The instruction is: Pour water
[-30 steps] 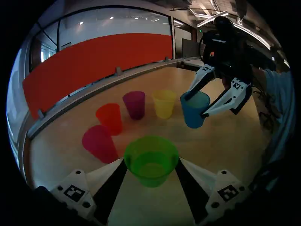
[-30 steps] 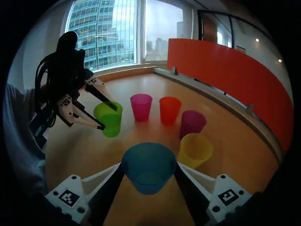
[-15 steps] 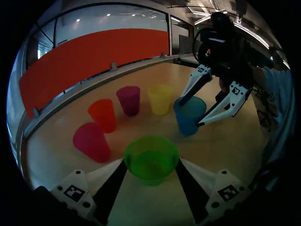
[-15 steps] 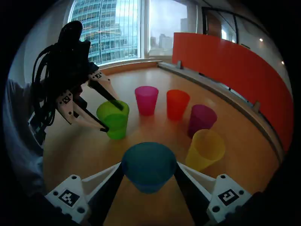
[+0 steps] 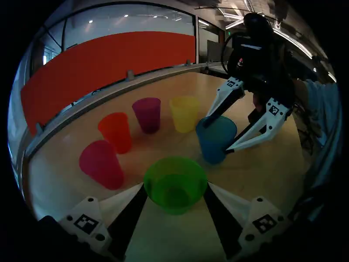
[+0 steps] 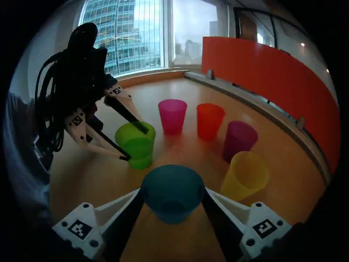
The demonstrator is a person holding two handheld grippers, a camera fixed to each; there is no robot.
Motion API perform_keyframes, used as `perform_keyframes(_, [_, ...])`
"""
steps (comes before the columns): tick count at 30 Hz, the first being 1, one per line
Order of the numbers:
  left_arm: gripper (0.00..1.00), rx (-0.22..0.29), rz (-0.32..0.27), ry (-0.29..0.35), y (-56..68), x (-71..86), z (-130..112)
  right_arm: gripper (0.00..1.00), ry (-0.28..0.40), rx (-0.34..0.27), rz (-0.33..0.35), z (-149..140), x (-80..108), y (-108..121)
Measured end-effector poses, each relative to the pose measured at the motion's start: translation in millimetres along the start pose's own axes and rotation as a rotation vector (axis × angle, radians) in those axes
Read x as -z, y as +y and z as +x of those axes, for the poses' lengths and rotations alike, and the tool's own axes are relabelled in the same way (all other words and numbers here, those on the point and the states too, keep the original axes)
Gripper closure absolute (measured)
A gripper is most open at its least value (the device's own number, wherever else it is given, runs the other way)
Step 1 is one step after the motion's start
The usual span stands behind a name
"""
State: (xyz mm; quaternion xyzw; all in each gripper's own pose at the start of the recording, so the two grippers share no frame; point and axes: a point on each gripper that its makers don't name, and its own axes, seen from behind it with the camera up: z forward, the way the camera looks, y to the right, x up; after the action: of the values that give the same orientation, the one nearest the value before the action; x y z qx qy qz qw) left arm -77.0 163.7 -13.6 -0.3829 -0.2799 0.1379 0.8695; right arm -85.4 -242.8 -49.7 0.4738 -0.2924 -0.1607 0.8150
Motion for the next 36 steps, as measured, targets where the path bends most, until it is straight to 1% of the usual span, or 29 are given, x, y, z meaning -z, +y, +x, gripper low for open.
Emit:
perform_keyframes(11, [0.13,0.002,-0.004,-0.006,0.6,-2.1,-1,0.07,-0.007,0.003,0.004,-3,-2.8,-3])
perform_keyframes(16, [0.13,0.009,-0.003,-0.01,0.1,-1.4,-2,0.05,-0.014,0.003,-0.003,-4,-3.3,-2])
perform_keyframes(18, [0.12,0.012,-0.002,-0.011,-0.1,-1.0,-2,0.02,-0.016,0.003,-0.007,-4,-3.5,-1])
perform_keyframes(19, [0.07,0.014,-0.001,-0.011,-0.3,-0.6,-1,0.0,-0.017,0.003,-0.01,-4,-3.4,-1])
perform_keyframes(20, [0.03,0.016,0.0,-0.012,-0.6,-0.2,-1,0.0,-0.017,0.003,-0.013,-4,-3.3,0])
perform_keyframes(23, [0.02,0.032,-0.005,-0.012,-0.9,0.5,0,0.0,-0.017,0.001,-0.014,-4,-2.2,-1])
perform_keyframes(27, [0.02,0.049,-0.009,-0.008,-1.7,3.2,-1,0.0,-0.02,0.001,-0.015,-7,1.1,-3])
perform_keyframes(31, [0.01,0.048,0.006,-0.012,-5.0,9.2,-5,0.0,-0.02,0.004,-0.028,-10,7.7,-1])
perform_keyframes(36, [0.02,0.048,0.029,-0.017,-7.9,20.0,-13,0.0,-0.017,-0.003,-0.048,-17,20.2,2])
